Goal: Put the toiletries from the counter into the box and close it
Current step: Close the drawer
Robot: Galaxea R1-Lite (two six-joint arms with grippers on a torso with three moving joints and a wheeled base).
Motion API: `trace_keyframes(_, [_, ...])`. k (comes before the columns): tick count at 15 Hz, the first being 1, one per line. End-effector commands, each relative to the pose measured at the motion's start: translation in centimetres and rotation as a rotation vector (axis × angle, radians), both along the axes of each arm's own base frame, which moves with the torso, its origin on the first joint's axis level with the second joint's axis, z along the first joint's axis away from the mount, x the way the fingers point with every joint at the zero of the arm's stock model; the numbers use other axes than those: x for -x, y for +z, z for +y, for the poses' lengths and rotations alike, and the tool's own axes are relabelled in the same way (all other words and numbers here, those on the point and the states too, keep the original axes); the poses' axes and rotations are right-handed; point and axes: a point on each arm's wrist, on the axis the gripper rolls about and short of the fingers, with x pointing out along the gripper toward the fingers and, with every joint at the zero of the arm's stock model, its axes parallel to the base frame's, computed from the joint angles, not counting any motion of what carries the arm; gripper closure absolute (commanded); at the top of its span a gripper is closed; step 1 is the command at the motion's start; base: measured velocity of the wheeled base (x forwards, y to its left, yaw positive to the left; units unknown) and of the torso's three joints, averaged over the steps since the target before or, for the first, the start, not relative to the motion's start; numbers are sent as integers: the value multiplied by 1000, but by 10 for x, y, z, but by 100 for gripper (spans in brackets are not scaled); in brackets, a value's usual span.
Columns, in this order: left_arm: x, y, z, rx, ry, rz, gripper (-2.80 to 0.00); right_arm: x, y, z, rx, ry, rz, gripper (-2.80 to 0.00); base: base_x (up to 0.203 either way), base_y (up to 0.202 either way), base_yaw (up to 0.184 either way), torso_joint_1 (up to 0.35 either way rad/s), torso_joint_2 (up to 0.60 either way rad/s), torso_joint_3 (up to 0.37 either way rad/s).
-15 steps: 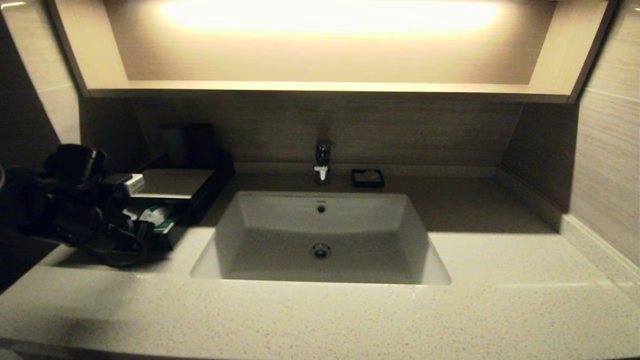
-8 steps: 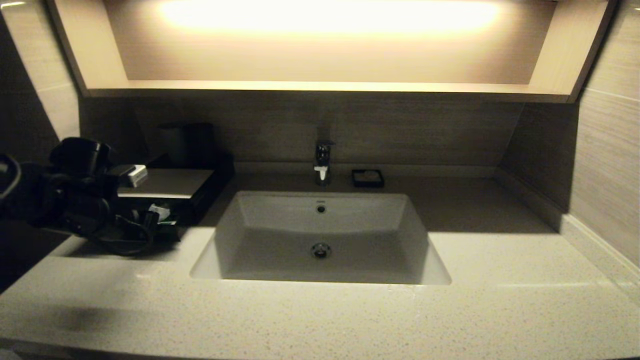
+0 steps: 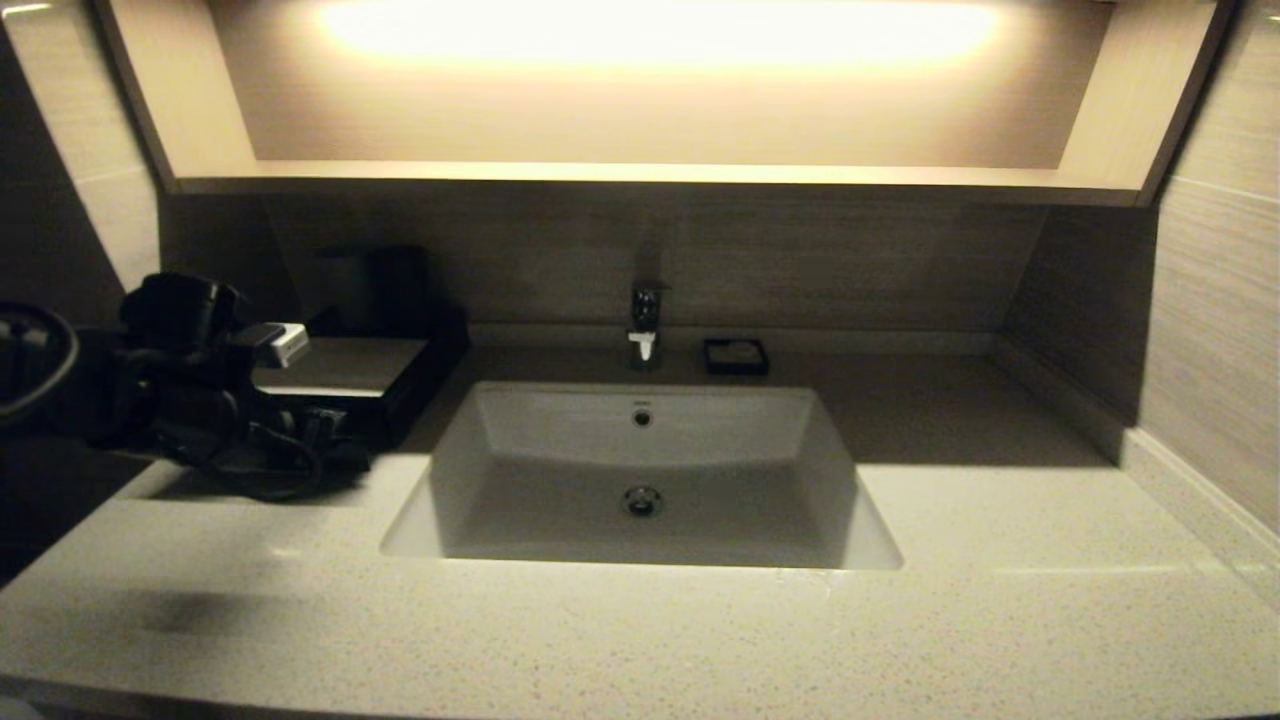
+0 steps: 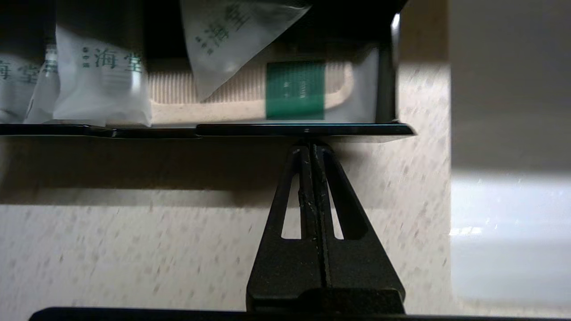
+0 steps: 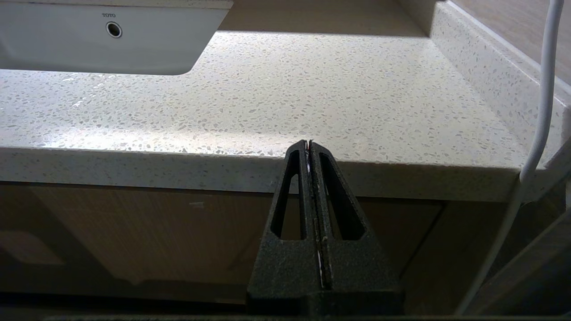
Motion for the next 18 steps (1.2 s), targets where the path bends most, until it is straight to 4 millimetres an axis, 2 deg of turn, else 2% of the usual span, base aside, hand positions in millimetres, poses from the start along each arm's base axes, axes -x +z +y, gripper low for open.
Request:
trace_keyframes(1, [-5,-2,-3,15,5,-17,0,0,0,0,1,1,2,0,0,0,0,0,0,0])
trace_keyframes(18, [-18,-9,-4,26,15,-70,0,0,0,0,1,1,2,0,0,0,0,0,0,0])
